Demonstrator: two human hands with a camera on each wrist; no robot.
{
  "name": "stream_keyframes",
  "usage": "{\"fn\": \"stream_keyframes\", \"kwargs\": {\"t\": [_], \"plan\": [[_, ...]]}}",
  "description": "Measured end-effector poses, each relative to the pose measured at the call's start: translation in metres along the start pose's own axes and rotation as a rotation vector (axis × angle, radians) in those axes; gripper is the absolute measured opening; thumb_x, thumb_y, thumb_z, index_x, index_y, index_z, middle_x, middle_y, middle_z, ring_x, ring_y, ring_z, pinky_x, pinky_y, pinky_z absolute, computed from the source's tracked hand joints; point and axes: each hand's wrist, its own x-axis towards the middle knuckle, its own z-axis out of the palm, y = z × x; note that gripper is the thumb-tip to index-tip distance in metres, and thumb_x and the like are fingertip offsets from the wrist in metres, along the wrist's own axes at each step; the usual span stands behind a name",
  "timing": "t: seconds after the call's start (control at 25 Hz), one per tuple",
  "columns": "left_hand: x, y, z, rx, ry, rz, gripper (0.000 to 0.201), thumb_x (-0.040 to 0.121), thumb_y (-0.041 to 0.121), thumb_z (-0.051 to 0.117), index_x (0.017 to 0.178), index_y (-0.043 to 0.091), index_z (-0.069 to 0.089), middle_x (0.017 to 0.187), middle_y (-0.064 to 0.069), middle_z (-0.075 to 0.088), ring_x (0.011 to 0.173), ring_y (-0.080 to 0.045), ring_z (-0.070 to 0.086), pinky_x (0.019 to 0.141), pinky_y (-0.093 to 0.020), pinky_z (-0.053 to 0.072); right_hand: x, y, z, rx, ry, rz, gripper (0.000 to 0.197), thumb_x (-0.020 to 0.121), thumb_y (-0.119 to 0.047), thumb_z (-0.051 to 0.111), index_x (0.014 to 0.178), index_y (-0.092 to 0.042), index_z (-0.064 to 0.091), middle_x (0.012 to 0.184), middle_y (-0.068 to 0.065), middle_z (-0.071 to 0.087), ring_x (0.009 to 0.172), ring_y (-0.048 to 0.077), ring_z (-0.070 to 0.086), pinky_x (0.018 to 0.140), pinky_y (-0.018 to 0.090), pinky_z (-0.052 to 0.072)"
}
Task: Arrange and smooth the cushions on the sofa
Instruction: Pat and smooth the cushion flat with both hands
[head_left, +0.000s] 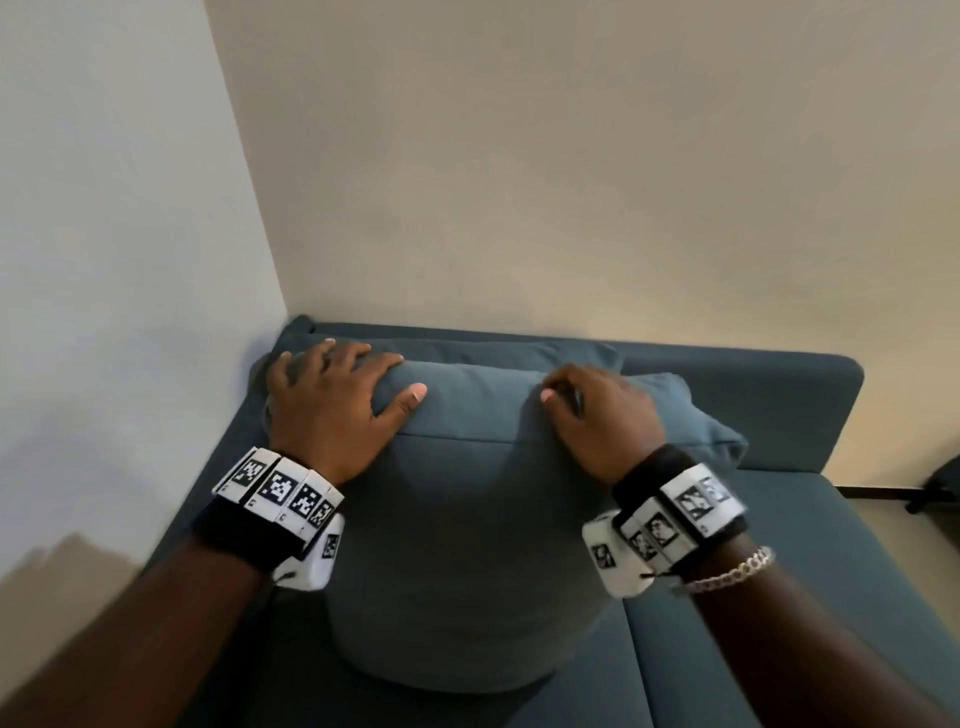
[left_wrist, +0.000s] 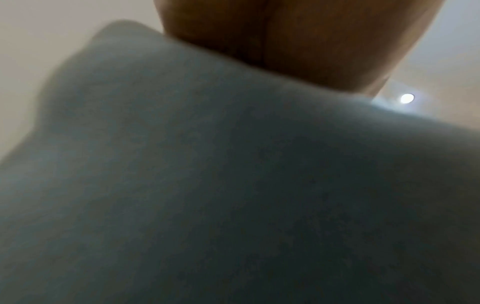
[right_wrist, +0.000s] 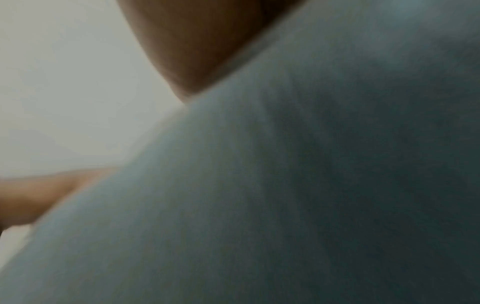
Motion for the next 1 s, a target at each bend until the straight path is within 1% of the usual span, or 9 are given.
{"fn": "stream_keyframes", "kwargs": {"t": [0.16,0.2,0.36,0.48,0.64,0.68,0.84,0.92,1.0], "plan": [[-0.015,-0.014,0.003,-0.023,0.011,0.033,0.068,0.090,0.079,0.023,0.133,0.042,0.061,0.131,0.009,0.065,0.120,-0.028,0.058,0.100,-0.050,0.042,0.005,-0.028,-0.051,0.484,0.713,-0.071,0.034,0.099,-0.033,0.054,0.129,-0.020,0.065,0.138,-0.001,0.061,0.129,0.017,0.056,0.108,0.032,0.042],[-0.019,-0.013,0.004,-0.025,0.021,0.029,0.067,0.091,0.079,0.024,0.133,0.041,0.061,0.130,0.008,0.065,0.117,-0.028,0.059,0.098,-0.049,0.043,-0.002,-0.039,-0.037,0.439,0.735,-0.067,0.039,0.101,-0.034,0.049,0.135,-0.019,0.061,0.143,0.000,0.057,0.135,0.019,0.051,0.110,0.033,0.039],[-0.024,-0.018,0.007,-0.098,-0.033,0.085,0.066,0.089,0.078,0.030,0.132,0.040,0.061,0.130,0.010,0.063,0.117,-0.027,0.061,0.096,-0.046,0.045,-0.033,-0.054,0.059,-0.360,-0.136,-0.200,0.052,0.101,-0.057,0.021,0.140,-0.039,0.050,0.144,-0.010,0.055,0.139,0.020,0.048,0.115,0.046,0.029],[-0.016,-0.038,0.003,-0.221,0.002,0.118,0.069,0.089,0.080,0.034,0.136,0.037,0.060,0.139,0.007,0.059,0.123,-0.026,0.059,0.100,-0.044,0.049,0.004,-0.059,-0.001,0.019,-0.003,-0.090,0.036,0.101,-0.051,0.045,0.126,-0.032,0.061,0.128,-0.005,0.063,0.119,0.020,0.059,0.105,0.046,0.046],[-0.016,-0.049,0.007,-0.410,0.063,-0.080,0.074,0.082,0.080,0.055,0.139,0.032,0.060,0.163,-0.007,0.033,0.144,-0.030,0.039,0.115,-0.047,0.039,0.004,-0.089,-0.045,0.448,0.745,-0.127,0.026,0.102,-0.025,0.053,0.121,-0.016,0.067,0.123,-0.008,0.065,0.116,0.017,0.061,0.099,0.032,0.044],[-0.018,-0.050,0.012,-0.466,0.084,-0.099,0.077,0.079,0.081,0.055,0.137,0.030,0.062,0.163,-0.010,0.035,0.145,-0.031,0.038,0.117,-0.048,0.038,-0.004,-0.097,-0.024,0.394,0.682,-0.105,0.032,0.102,-0.029,0.047,0.128,-0.018,0.064,0.131,-0.009,0.062,0.124,0.018,0.058,0.103,0.032,0.040],[-0.028,-0.054,0.028,-0.467,0.089,-0.029,0.067,0.081,0.075,0.057,0.129,0.029,0.066,0.143,-0.001,0.060,0.146,-0.029,0.040,0.118,-0.062,0.027,-0.030,-0.088,0.074,-0.312,-0.193,-0.070,0.055,0.100,-0.058,0.023,0.145,-0.038,0.047,0.155,-0.008,0.048,0.145,0.019,0.042,0.121,0.046,0.024],[-0.027,-0.059,0.027,-0.497,0.125,-0.021,0.060,0.085,0.070,0.060,0.129,0.030,0.064,0.134,0.004,0.063,0.144,-0.025,0.043,0.117,-0.066,0.029,0.001,-0.091,0.035,-0.037,-0.126,-0.009,0.040,0.101,-0.055,0.040,0.131,-0.036,0.058,0.138,-0.006,0.061,0.129,0.020,0.055,0.113,0.047,0.040],[-0.022,-0.063,0.025,-0.637,0.209,-0.002,0.060,0.083,0.067,0.064,0.127,0.026,0.066,0.128,0.002,0.060,0.134,-0.023,0.051,0.113,-0.051,0.041,0.024,-0.103,-0.014,0.266,0.226,-0.069,0.032,0.099,-0.046,0.051,0.124,-0.029,0.064,0.132,-0.006,0.063,0.122,0.014,0.058,0.106,0.041,0.048]]}}
